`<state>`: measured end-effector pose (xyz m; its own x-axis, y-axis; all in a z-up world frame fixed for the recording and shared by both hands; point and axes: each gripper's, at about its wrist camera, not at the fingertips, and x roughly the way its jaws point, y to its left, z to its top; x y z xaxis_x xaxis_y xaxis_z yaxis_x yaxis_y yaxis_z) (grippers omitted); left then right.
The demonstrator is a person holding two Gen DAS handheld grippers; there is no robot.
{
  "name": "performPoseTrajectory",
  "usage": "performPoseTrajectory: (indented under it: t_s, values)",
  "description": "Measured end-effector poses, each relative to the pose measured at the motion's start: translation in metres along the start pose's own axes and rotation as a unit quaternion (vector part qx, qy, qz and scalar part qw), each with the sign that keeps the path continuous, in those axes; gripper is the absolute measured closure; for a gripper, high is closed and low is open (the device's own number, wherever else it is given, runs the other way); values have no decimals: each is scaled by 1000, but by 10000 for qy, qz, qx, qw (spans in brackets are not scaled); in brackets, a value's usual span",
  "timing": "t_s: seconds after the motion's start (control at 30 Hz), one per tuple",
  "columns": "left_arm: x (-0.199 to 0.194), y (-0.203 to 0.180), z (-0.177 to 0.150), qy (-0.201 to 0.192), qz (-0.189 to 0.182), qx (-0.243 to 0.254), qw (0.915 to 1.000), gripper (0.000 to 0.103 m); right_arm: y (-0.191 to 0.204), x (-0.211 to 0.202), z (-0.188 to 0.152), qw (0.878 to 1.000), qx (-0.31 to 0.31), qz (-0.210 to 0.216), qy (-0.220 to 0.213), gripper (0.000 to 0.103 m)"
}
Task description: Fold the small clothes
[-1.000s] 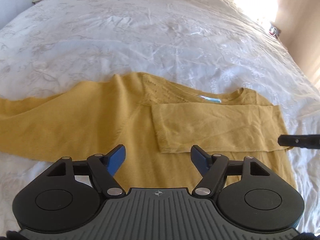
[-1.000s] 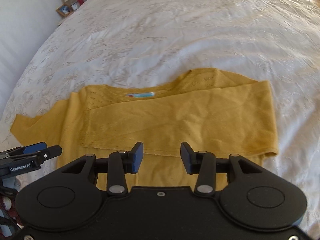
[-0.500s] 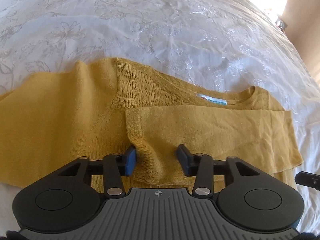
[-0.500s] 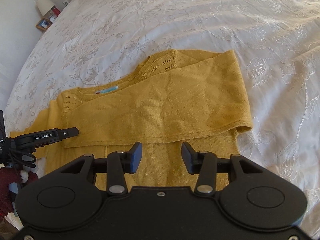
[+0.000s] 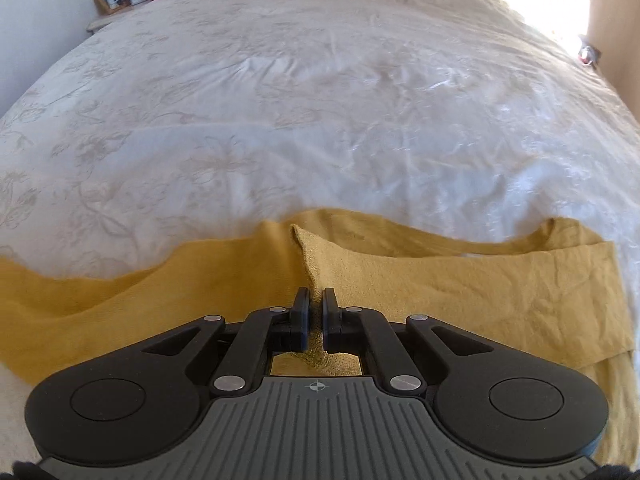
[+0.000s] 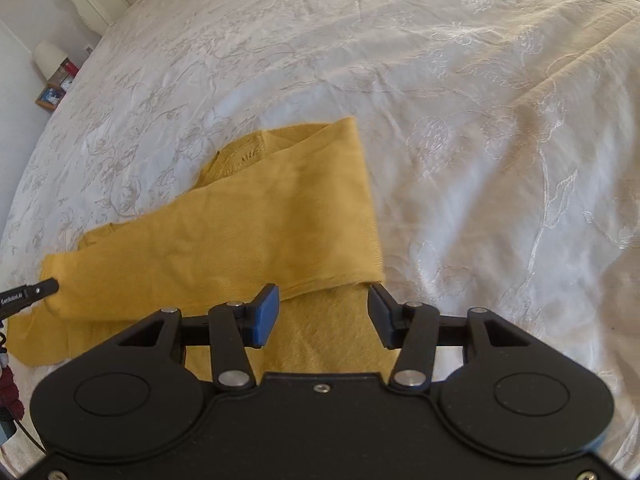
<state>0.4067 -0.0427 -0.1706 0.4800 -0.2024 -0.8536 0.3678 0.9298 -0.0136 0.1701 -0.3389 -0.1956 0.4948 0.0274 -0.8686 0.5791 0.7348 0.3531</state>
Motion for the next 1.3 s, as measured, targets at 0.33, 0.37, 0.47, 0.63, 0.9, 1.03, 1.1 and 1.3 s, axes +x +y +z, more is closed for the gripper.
performPoseTrajectory:
  t_s: [0.33, 0.37, 0.47, 0.63, 0.9, 1.03, 1.1, 1.3]
  values:
    - [33, 9, -15, 730, -115, -92, 9972, 74, 3, 50, 37, 9991, -342, -169, 190, 46]
    - [33, 11, -17, 759, -250, -151, 9967, 69, 3, 57, 38, 9990, -314, -161, 262, 46]
    - [28, 12, -25, 762, -529, -220, 9954, 56, 4, 69, 39, 9984, -298, -53, 484, 59]
    - [13, 6, -39, 702, -507, -78, 9962, 52, 17, 63, 34, 9934, -948, -533, 364, 95]
    - [-14, 6, -64, 749, -576, -153, 9954, 52, -21, 40, 38, 9987, -200, -442, 175, 84]
    - [-33, 4, -84, 735, -639, -131, 9952, 45, -30, 8, 20, 9997, -157, -161, 81, 55]
    - [-39, 1, -99, 846, -751, -121, 9935, 44, -30, -5, 3, 9997, -161, -74, 162, 51]
    - [-52, -10, -157, 1273, -952, 190, 9871, 44, -35, -32, -68, 9969, -291, -181, 705, 51]
